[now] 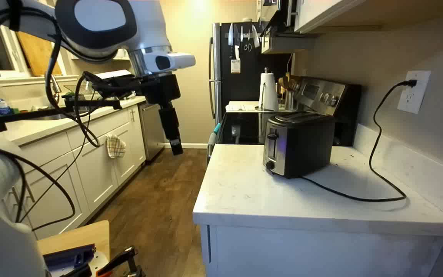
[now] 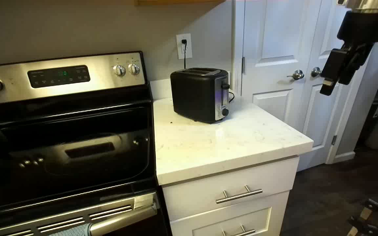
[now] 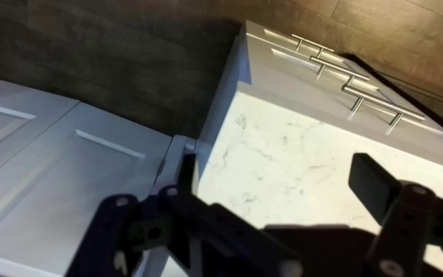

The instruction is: Push down the black knob on side of the toaster

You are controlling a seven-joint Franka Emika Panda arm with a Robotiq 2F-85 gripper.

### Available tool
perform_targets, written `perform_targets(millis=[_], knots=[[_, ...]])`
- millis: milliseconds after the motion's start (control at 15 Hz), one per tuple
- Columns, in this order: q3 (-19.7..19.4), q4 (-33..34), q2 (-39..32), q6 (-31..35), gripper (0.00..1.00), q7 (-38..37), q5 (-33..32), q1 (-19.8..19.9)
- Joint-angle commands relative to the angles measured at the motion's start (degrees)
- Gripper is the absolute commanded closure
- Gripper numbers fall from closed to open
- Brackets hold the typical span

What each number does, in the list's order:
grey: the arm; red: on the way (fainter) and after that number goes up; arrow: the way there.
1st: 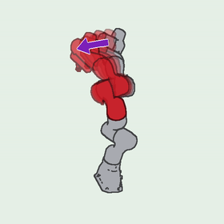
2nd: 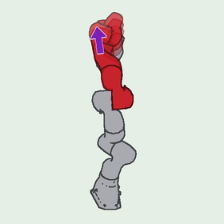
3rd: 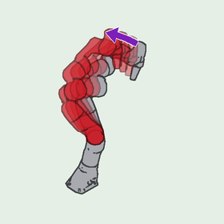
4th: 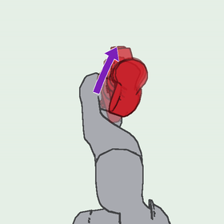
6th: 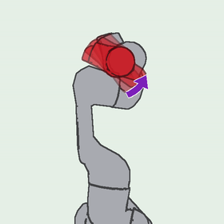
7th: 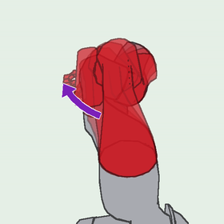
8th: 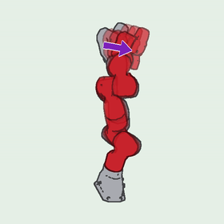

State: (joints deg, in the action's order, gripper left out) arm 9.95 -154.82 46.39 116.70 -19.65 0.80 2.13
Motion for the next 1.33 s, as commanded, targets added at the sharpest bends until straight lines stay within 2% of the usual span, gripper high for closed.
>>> perform_targets(millis=[0,933,1067,1267], knots=[[-0.23,0.12,-0.05,-0.16,0.0,-0.13,-0.2,-0.24],[-0.39,0.26,-0.29,-0.1,0.0,-0.06,-0.08,-0.22],[0.12,0.22,-0.53,2.35,0.0,-1.38,-0.68,0.76],[-0.26,1.07,-1.94,10.71,0.0,-1.82,-0.78,2.19]])
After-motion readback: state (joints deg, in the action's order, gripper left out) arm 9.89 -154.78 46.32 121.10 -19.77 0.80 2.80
